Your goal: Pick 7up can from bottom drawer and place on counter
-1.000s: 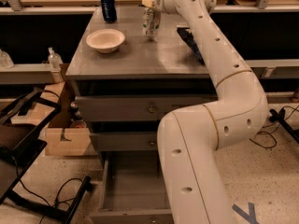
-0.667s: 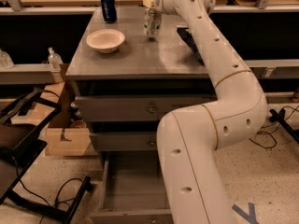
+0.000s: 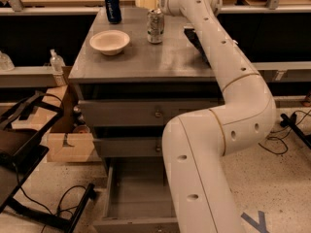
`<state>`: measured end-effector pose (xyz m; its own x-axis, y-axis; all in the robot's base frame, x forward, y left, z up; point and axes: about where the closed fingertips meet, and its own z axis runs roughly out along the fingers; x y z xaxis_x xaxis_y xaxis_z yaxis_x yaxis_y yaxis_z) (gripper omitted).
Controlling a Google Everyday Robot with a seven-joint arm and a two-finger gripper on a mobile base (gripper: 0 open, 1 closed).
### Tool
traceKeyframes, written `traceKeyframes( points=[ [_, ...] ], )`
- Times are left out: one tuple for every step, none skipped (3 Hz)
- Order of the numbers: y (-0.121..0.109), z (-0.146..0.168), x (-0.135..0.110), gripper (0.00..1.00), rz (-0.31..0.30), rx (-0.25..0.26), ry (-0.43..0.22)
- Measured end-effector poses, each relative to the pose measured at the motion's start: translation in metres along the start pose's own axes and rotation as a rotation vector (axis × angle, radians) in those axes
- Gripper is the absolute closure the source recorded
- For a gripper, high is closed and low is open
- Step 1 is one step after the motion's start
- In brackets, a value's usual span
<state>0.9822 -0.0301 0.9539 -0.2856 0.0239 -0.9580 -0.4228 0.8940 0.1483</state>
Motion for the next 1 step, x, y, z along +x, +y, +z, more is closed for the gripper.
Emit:
traceKeyframes(
  points=[
    [0.0000,0.0000,0.0000,0.00,0.000,0.000,0.000]
  ],
)
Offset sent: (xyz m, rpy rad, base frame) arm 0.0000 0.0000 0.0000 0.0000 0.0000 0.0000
